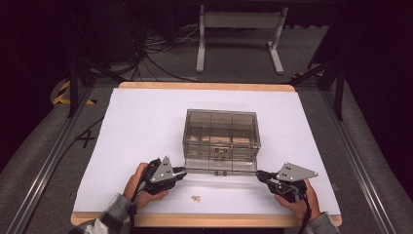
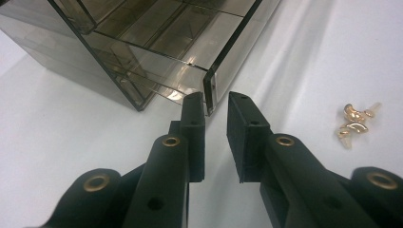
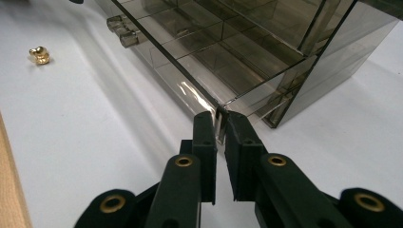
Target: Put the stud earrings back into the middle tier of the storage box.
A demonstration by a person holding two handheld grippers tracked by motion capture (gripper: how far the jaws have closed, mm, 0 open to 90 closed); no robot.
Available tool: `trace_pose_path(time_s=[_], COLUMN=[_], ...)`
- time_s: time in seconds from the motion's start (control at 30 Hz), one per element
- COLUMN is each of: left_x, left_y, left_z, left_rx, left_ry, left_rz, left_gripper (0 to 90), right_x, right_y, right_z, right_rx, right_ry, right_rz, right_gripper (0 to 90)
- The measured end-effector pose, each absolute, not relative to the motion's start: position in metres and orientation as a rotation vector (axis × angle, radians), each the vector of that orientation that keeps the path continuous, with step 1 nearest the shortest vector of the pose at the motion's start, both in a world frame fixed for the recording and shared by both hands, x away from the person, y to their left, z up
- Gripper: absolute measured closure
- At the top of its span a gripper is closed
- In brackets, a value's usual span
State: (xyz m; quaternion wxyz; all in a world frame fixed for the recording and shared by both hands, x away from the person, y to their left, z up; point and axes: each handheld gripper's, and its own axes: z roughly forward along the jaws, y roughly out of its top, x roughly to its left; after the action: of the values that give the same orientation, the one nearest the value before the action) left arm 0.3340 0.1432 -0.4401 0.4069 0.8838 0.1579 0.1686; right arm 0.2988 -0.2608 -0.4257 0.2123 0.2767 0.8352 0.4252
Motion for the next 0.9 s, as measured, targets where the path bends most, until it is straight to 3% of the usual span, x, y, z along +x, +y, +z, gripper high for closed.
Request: trace_pose_path(time_s=[0.53,0.73,0.9], left_x=[0.332,0.333,0.331], left_y=[0.143,0.148,0.159], left_z=[-0.438,-0.436,-0.433], left_rx=[2.218,2.21,2.171], left_ry=[0.392,0.4,0.43], left_rz=[0.434,0.45,0.465], left_gripper=[71.7,67.2,62.8], right_x=[0.298,0.297,0.295], right_y=[-0.261,-0.263,-0.265], right_z=[-0.423,-0.421,-0.415], right_rx=[0.761,0.761,0.755], right_ry=[2.314,2.298,2.275], right_rz=[1.179,1.197,1.217], right_gripper=[75.9,70.2,70.6])
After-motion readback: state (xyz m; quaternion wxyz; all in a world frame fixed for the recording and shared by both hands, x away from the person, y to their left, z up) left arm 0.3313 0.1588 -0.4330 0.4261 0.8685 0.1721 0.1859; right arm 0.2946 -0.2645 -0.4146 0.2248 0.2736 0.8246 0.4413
